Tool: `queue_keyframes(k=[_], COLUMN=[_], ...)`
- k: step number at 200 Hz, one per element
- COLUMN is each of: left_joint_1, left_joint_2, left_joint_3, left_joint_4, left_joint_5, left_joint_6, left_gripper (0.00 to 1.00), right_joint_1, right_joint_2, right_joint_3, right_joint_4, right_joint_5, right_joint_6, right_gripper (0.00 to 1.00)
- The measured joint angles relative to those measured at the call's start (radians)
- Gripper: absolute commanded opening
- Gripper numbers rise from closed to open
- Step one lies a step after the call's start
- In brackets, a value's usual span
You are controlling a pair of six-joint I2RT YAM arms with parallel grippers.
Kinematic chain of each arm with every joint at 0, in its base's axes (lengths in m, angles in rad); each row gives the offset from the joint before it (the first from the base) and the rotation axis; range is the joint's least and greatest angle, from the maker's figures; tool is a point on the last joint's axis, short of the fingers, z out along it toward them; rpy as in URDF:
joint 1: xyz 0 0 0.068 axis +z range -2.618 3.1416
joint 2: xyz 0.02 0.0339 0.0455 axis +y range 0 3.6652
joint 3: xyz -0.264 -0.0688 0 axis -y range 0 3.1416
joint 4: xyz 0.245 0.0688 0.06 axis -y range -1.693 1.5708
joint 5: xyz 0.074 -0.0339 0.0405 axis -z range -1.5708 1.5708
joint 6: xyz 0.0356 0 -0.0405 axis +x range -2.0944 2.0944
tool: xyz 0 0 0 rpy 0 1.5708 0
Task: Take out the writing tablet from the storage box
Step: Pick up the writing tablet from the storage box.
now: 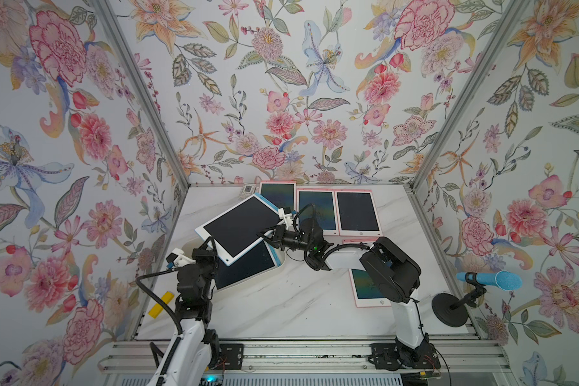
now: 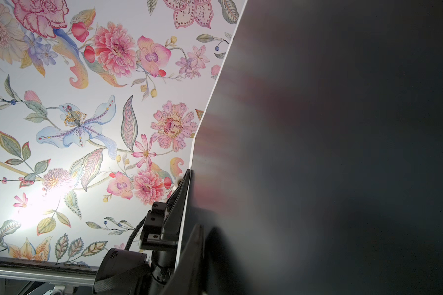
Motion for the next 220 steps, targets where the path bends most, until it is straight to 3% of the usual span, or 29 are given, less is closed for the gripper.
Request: queue_keyframes(k=[31,84,156,220], left_joint_1=[0.003,0.000,0.042,0.060], left_joint_2=[-0.021,-0.077,-0.132,-0.126], left_joint_3=[-0.032,-0.067,-0.071,-0.045], left_joint_4=[0.008,-0.064,-0.147,-0.216], left_joint_5=[-0.007,0.062,0.116,0.149], left_joint_6=[-0.019,0.013,0.055,0.142], left_gripper=[0.02,0.44,0.46,0.47], right_joint_1=[-0.013,-0.048,-0.089,-0.227], right_joint_2=[0.000,0.000,-0.053,-0.259], right_joint_3=[0.073,0.111,0.093,-0.111], right_joint_4=[-0.108,-0.175,-0.259,-0.314], right_joint_5=[-0.042,-0.102,-0.139,-0.221], right_joint_6=[-0.060,-0.119,-0.213,-0.305], right_gripper=[0.07,0.00,0.00,0.00])
